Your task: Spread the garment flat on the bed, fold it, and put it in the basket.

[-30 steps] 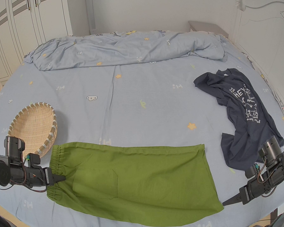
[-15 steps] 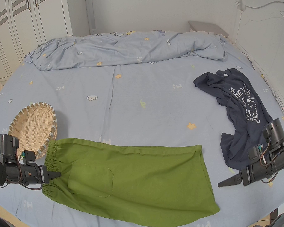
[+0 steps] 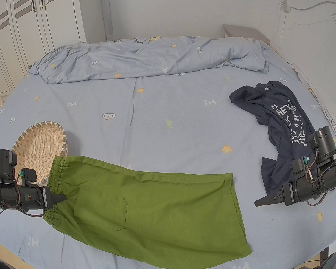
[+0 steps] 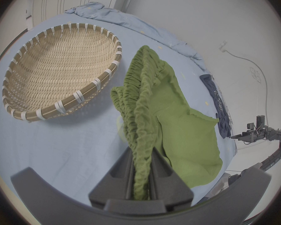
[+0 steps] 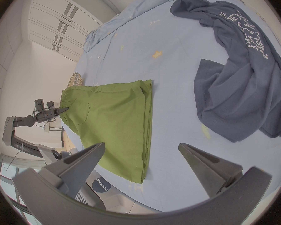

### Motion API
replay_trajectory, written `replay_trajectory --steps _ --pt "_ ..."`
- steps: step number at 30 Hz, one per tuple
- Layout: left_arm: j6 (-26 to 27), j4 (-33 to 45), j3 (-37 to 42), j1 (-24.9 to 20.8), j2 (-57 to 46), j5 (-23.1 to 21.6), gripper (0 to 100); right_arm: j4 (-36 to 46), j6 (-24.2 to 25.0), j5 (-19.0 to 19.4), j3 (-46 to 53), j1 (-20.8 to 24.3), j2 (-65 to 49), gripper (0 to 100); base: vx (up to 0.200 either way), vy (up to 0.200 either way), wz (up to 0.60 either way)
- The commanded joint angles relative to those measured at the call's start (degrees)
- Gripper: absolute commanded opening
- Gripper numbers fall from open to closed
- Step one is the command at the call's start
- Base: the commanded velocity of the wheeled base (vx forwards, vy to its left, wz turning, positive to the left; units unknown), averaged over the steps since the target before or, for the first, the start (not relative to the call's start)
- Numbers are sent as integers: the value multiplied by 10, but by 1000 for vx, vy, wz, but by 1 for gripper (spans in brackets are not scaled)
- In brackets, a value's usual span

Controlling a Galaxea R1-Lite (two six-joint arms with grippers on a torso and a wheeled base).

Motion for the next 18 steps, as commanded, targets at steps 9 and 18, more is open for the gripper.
replay_trajectory --steps 9,18 --pt "-56 391 -310 -199 -109 141 0 6 2 1 -87 -6 59 100 0 0 0" --pt "-110 394 -345 -380 -29 278 0 4 -1 0 -88 -16 87 100 0 0 0"
